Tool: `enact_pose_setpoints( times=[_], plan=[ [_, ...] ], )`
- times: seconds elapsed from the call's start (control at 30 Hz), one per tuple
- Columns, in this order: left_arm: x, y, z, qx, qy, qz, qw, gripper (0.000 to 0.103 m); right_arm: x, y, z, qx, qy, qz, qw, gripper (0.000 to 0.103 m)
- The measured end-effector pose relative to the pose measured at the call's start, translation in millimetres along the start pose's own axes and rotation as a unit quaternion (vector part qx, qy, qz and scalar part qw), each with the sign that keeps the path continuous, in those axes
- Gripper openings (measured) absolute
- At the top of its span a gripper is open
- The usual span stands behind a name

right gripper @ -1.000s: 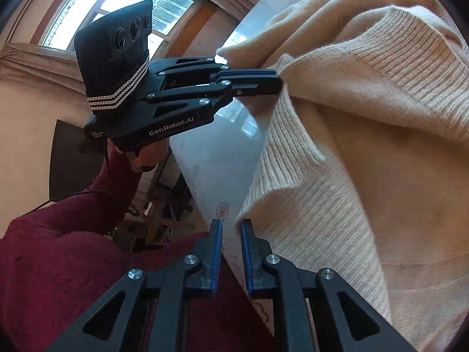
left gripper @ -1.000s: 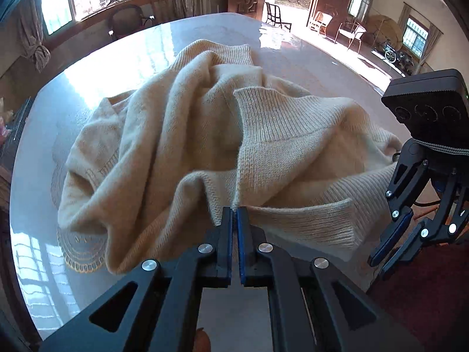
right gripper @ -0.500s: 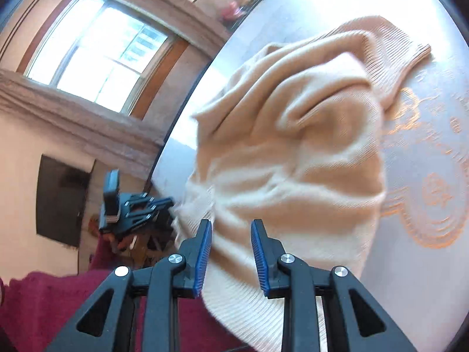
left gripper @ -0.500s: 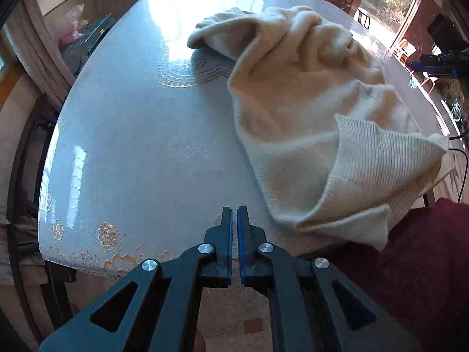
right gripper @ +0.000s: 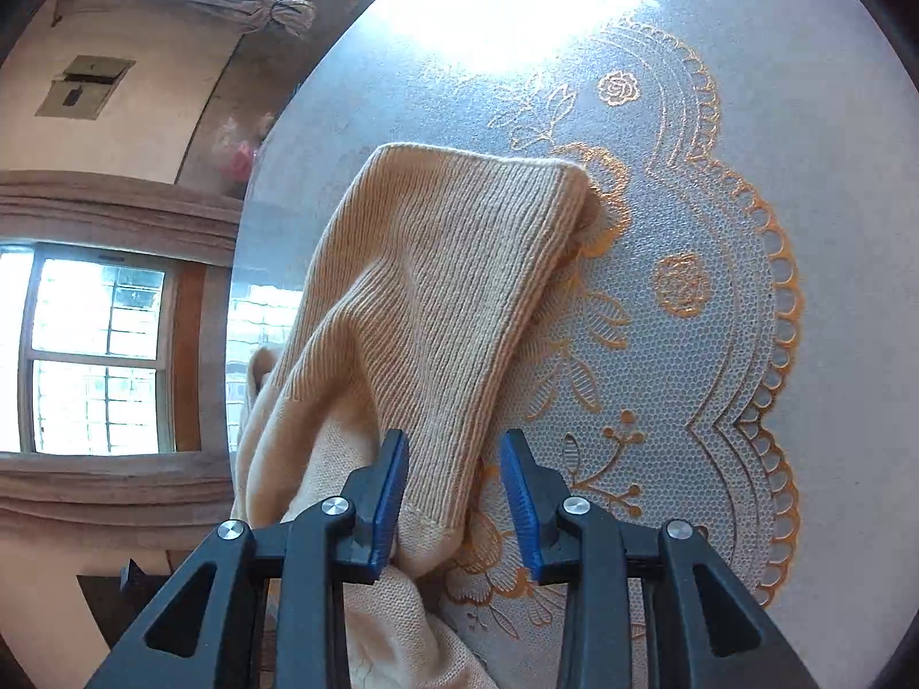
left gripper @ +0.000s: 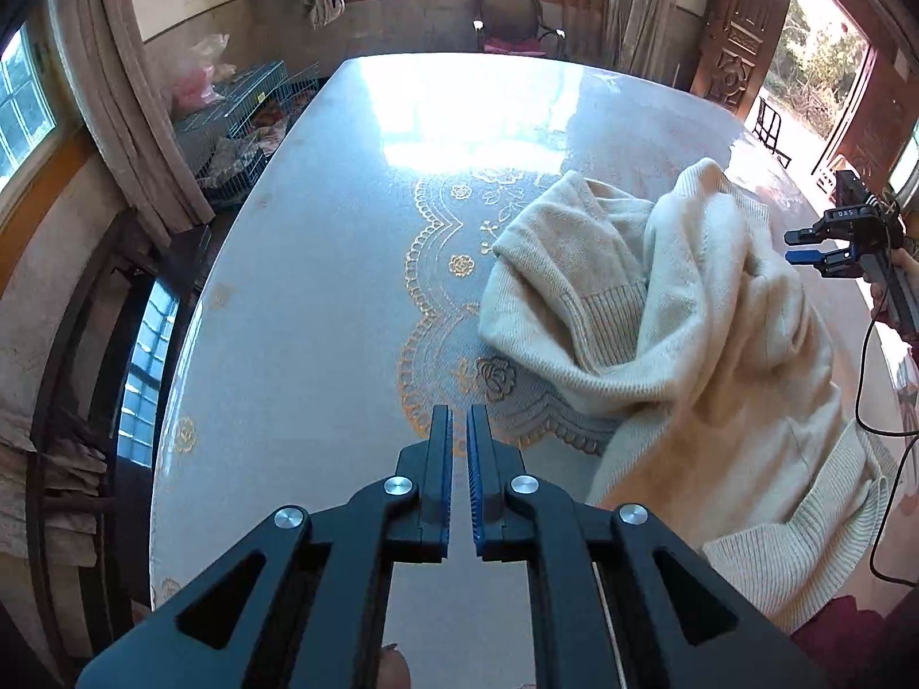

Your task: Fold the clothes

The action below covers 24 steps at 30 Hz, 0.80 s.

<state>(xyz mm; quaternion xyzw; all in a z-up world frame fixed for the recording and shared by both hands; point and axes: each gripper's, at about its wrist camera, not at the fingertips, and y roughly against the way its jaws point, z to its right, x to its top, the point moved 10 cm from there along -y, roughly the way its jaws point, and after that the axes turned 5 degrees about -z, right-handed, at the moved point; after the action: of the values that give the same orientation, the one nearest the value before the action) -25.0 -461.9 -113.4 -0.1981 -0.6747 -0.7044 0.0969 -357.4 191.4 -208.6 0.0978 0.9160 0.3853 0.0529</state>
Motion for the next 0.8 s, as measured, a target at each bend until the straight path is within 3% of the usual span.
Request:
enact_pose_setpoints(
  times=[0.17, 0.3, 0.37, 0.43, 0.47, 0.53, 0.63, 0.7, 0.8],
  plan=[
    [58, -36, 6, -0.004, -0.029, -0.005, 0.9996, 0.007, 21, -16, -1, 0.016, -0.007, 0.006, 1.0, 0.035],
    [82, -58, 2, 0.006, -0.042, -0.008, 0.9991, 0.007, 23, -35, -16, -0.013, 0.03, -0.01, 0.999, 0.032],
    [92, -65, -2, 0.023, -0.051, -0.008, 0.9984, 0.007, 23, -34, -26, -0.065, 0.059, -0.013, 0.996, 0.028],
    [100, -71, -5, 0.039, -0.056, -0.005, 0.9977, 0.007, 23, -32, -29, -0.155, 0.093, -0.003, 0.984, 0.01],
    [104, -74, -7, 0.049, -0.055, -0.006, 0.9973, 0.007, 23, -34, -33, -0.197, 0.121, 0.0, 0.973, 0.009],
    [110, -78, -8, 0.054, -0.053, -0.001, 0.9971, 0.007, 20, -41, -42, -0.297, 0.195, 0.007, 0.935, 0.009],
    [121, -85, -5, 0.071, -0.051, 0.002, 0.9961, 0.007, 16, -45, -55, -0.419, 0.284, 0.017, 0.862, 0.008],
    [126, -86, -5, 0.078, -0.055, 0.005, 0.9954, 0.007, 16, -37, -55, -0.471, 0.314, 0.029, 0.824, 0.008],
    [131, -85, -5, 0.08, -0.061, 0.006, 0.9949, 0.007, 22, 1, -53, -0.521, 0.324, 0.066, 0.786, 0.008]
  ],
)
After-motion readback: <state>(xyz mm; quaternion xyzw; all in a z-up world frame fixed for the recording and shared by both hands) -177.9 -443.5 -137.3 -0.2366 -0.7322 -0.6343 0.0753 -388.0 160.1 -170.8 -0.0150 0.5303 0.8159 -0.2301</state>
